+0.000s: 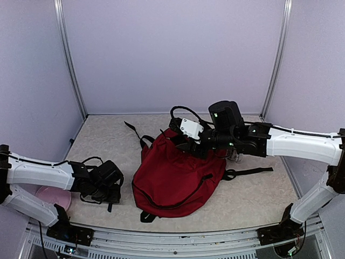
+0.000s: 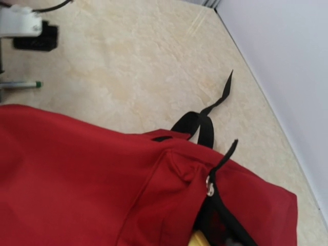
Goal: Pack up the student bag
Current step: Pick up the pen at the corner of the board, then pass from the left arm to the right, then place the pen in the lower front pocket of the bag, then adjust the student bag at the center of the board, then rotate the student bag to the center of the board.
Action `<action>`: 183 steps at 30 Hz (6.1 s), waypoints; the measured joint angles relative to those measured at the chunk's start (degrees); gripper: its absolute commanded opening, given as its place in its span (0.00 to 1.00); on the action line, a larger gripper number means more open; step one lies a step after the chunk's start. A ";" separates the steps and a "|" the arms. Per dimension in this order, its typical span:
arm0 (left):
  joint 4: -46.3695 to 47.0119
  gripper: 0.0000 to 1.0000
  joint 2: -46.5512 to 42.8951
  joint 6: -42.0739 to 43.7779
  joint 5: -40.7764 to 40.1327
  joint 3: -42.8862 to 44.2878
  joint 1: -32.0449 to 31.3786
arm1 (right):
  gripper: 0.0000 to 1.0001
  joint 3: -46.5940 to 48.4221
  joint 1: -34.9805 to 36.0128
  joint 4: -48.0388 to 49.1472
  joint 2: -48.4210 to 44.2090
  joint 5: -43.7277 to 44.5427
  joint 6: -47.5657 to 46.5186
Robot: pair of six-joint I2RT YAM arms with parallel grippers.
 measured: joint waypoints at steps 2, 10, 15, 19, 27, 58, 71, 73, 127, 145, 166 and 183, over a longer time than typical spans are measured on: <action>-1.05 0.44 -1.84 -2.34 0.87 -0.83 -2.51 | 0.58 0.00 0.00 0.15 0.00 -0.37 -0.02; -2.73 0.27 -1.01 -7.19 0.13 -1.33 -5.07 | 0.58 0.00 0.00 0.20 0.02 -1.55 -0.02; -1.51 0.16 1.20 -6.49 -2.12 -0.44 -3.54 | 0.58 0.00 0.00 0.20 0.00 -1.66 -0.02; 0.90 0.00 2.21 -4.92 -2.89 -0.26 -0.72 | 0.59 0.00 0.00 0.17 0.00 -1.68 0.00; 0.72 0.00 1.03 -3.30 -2.75 -0.22 0.26 | 0.59 0.09 0.00 -0.04 -0.85 -2.34 0.72; 48.41 0.00 -16.33 39.58 -8.83 13.88 -22.56 | 0.32 11.02 -2.43 38.58 10.29 -46.95 48.17; 49.62 0.82 -15.82 40.54 -5.40 13.86 -22.82 | 0.00 11.30 -2.93 43.82 12.55 -54.45 55.45; 48.41 0.88 -16.15 38.88 -5.40 13.57 -22.18 | 0.00 11.32 -3.34 40.13 12.07 -53.37 52.22; 52.00 0.00 -14.14 12.96 22.25 -16.76 -0.90 | 0.61 10.82 0.63 -11.10 7.80 1.11 -0.35; 42.84 0.63 -17.81 14.97 20.72 -14.27 -8.46 | 0.93 -1.49 -2.73 -7.91 4.52 0.52 41.33; 12.15 0.99 -0.39 30.71 37.38 23.69 3.19 | 0.60 -18.08 -18.71 5.99 5.51 -10.71 61.09; 20.83 0.93 -12.74 21.33 27.10 7.69 16.41 | 0.40 29.83 -23.87 -3.08 37.55 -17.40 45.05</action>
